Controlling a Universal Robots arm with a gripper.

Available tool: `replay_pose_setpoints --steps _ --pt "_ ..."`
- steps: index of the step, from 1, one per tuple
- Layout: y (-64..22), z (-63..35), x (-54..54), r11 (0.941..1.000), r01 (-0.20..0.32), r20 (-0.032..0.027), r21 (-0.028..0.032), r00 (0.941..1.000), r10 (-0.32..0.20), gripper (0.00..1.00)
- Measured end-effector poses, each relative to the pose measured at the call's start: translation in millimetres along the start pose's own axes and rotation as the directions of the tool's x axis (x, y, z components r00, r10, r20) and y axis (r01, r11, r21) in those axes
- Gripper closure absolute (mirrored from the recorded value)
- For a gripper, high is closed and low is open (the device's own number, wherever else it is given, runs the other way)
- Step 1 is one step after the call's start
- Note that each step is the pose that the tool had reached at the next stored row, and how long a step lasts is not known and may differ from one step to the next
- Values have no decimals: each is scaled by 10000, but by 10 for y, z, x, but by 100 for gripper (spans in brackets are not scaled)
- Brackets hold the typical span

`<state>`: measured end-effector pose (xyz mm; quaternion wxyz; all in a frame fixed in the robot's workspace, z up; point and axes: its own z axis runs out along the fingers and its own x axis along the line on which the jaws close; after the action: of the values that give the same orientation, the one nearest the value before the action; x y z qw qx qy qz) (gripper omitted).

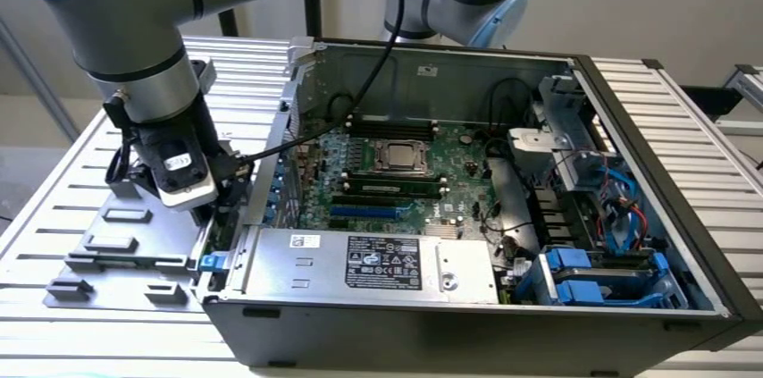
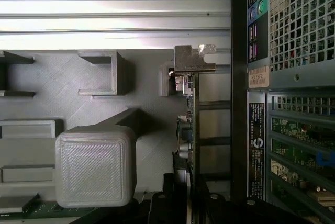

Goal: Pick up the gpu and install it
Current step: 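Pick up the gpu and move the gpu toward the slot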

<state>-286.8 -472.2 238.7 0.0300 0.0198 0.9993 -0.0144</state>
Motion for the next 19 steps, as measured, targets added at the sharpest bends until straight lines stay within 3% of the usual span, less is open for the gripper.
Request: replay_pose_setpoints --steps 4,10,19 --pt "0 -4 -1 10000 0 -29 -20 10000 0 74" --pt "-1 -20 -1 10000 -1 -153 -69 9999 0 74" --pt "-6 -209 -13 10000 7 -232 -67 9997 -9 74"
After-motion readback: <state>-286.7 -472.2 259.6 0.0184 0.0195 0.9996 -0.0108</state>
